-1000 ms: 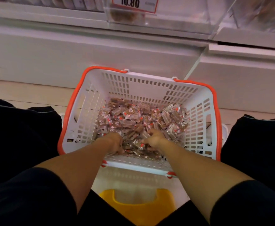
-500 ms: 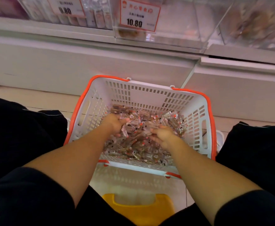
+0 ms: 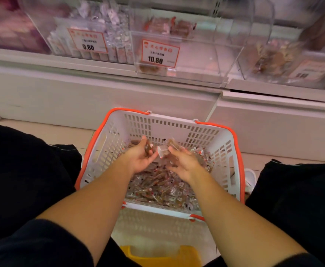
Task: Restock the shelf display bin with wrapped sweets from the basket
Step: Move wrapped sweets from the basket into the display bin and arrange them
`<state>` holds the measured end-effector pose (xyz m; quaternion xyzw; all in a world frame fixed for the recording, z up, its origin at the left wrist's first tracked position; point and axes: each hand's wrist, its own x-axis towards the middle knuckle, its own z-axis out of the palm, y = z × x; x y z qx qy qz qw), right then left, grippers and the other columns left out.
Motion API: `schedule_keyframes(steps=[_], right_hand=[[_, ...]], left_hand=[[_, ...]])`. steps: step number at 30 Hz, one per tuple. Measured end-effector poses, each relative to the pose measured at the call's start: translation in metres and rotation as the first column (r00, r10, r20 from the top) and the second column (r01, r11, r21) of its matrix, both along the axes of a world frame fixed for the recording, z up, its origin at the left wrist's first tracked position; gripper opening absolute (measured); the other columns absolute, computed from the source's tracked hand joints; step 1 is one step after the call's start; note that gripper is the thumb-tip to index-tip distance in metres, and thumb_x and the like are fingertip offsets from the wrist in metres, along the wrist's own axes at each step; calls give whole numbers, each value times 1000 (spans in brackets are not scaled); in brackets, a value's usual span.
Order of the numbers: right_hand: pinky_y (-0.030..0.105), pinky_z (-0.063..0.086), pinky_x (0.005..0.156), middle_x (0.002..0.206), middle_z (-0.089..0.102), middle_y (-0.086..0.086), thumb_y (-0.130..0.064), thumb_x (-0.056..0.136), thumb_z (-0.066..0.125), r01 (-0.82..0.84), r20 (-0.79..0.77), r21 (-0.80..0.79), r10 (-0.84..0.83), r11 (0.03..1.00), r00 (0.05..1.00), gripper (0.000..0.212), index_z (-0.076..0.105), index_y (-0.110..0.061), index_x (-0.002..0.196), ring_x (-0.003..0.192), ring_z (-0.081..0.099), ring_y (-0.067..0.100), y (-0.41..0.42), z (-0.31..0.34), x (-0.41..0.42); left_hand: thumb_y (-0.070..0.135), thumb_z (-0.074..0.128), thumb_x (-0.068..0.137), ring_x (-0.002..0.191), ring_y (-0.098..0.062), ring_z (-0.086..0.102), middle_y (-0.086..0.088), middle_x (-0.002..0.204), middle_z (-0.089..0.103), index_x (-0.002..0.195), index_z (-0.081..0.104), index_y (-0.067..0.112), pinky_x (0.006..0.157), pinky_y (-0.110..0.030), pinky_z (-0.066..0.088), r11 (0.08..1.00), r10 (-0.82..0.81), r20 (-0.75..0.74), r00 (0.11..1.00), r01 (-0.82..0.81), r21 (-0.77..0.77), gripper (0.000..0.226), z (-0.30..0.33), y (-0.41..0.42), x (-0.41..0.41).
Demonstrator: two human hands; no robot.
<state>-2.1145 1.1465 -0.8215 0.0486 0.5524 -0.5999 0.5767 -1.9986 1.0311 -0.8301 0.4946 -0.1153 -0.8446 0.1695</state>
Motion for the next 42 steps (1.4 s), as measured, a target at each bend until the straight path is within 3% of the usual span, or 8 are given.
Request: schedule_keyframes(steps=[9, 12, 20, 24, 29, 35, 38, 42], right_hand=[[30, 48, 67, 112, 70, 20, 3, 90, 65, -5, -111, 120, 19, 993, 994, 30, 63, -4, 119, 84, 62, 25, 8, -10, 1], [26, 45, 61, 104, 72, 13, -2, 93, 63, -167, -182, 73, 178, 983, 967, 27, 66, -7, 120, 72, 60, 16, 5, -4, -4], [34, 59, 82, 104, 73, 10, -4, 94, 61, -528, -433, 199, 558, 825, 708, 18, 65, -8, 112, 88, 70, 18, -7, -6, -7], [18, 53, 57, 89, 71, 1, -2, 98, 54, -672, -288, 153, 683, 724, 671, 18, 65, -8, 109, 69, 67, 5, -13, -6, -8], [38, 46, 103, 130, 57, 7, -15, 95, 63, -680, -470, 384, 766, 625, 438, 43, 47, -10, 135, 118, 56, 22, -22, -14, -1], [37, 56, 88, 129, 60, 0, -9, 93, 63, -587, -125, 101, 595, 803, 794, 52, 44, -22, 140, 111, 63, 21, -23, -42, 5], [50, 55, 91, 118, 65, 12, -22, 94, 61, -381, -342, 523, 597, 762, 725, 31, 58, -10, 123, 100, 64, 26, -10, -70, -5], [44, 59, 87, 126, 62, 15, -45, 80, 78, -426, -142, 790, 807, 441, 573, 74, 51, -5, 136, 104, 66, 32, 20, -99, 6]], left_hand=[[47, 64, 89, 54, -12, 45, -2, 70, 58, 119, 64, 8, 48, -26, 45, 833, -333, 414, 847, 470, -291, 49, -17, 16, 8], [50, 73, 81, 79, -22, 64, -3, 89, 69, 106, 71, 16, 88, -45, 55, 783, -183, 584, 791, 477, -400, 43, -21, 10, 6], [44, 37, 101, 96, -37, 71, -19, 106, 72, 115, 65, 11, 72, -49, 58, 873, -487, 73, 870, 488, -5, 46, -20, -3, 15], [62, 33, 96, 104, -41, 67, -24, 116, 67, 109, 72, 10, 75, -50, 59, 810, -576, -43, 816, 577, 104, 66, -34, -5, 25], [34, 49, 98, 103, -41, 67, -27, 118, 65, 128, 58, 6, 73, -48, 60, 819, -545, -134, 828, 559, 127, 42, -42, -3, 31], [26, 69, 83, 93, -28, 71, -17, 109, 68, 112, 66, 7, 75, -45, 60, 855, -518, 51, 854, 514, 68, 35, -54, 1, 37], [22, 66, 90, 85, -25, 71, -14, 99, 70, 102, 69, 7, 68, -41, 61, 914, -404, 149, 903, 403, 38, 20, -57, 2, 37], [14, 61, 94, 94, -32, 72, -18, 108, 71, 104, 68, 7, 71, -44, 61, 931, -364, 128, 922, 363, 31, 15, -53, 2, 36]])
